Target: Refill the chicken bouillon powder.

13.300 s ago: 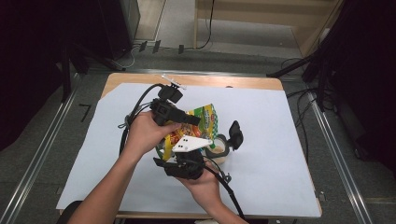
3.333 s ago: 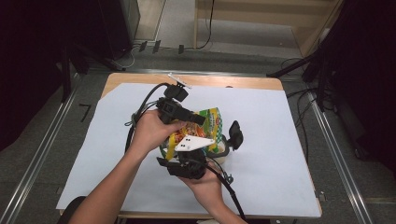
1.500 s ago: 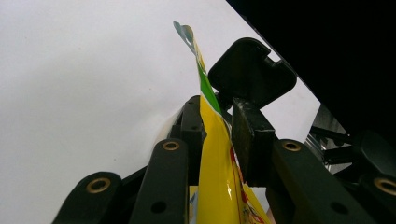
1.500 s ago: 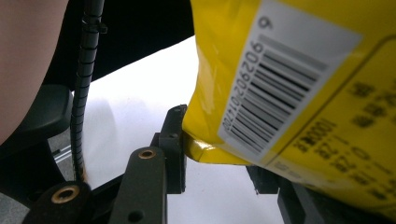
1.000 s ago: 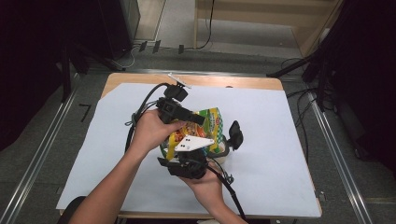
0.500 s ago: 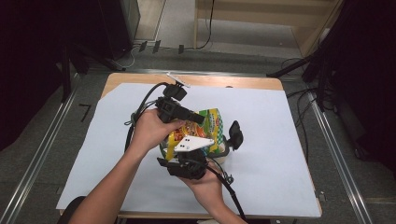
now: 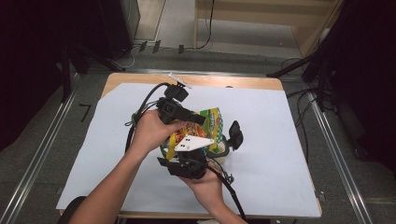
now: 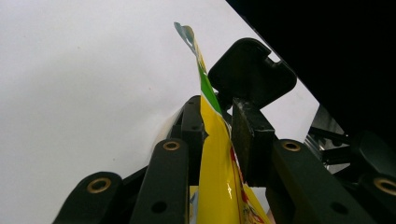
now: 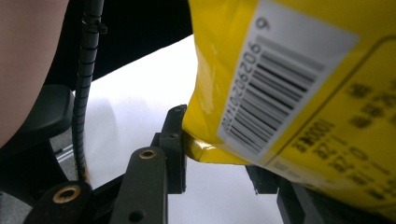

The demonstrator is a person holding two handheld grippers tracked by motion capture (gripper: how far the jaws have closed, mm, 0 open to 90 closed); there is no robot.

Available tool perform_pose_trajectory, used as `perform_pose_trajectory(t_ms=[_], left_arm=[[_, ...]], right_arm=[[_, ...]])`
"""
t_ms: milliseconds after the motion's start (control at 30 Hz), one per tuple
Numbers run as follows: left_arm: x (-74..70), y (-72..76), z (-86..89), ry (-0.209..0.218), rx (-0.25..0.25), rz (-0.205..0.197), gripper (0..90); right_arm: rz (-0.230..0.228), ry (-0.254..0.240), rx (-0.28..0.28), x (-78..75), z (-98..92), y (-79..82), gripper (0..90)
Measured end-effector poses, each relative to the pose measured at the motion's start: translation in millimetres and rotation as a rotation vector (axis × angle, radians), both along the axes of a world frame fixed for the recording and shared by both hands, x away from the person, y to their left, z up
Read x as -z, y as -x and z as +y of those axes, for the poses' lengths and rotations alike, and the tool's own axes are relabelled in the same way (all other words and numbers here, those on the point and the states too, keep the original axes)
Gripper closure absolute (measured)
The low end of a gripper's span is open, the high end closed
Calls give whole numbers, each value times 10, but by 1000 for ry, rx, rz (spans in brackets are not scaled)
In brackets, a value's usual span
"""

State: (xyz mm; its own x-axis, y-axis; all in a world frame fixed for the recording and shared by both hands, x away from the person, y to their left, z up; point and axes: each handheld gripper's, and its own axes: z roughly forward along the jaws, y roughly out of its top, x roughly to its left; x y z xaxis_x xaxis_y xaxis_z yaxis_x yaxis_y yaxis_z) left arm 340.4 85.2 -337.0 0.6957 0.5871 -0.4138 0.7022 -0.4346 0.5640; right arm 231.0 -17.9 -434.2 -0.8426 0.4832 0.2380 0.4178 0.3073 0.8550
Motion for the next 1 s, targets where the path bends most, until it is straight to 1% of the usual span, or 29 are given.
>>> perform_pose_trajectory(t_ms=[100,500,633,1000], left_arm=[[-2,0,-6,3,2,1,756],[-5,-12,-63,-1,16,4,755],[-9,-12,-80,-2,25,0,754],[-13,6,-98,-10,24,-8,751]], right_arm=[[5,-8,2,-1,-5,3,657],[5,-15,15,-2,-39,9,657],[4,-18,19,-2,-50,11,657],[6,-17,19,-2,-59,14,656]])
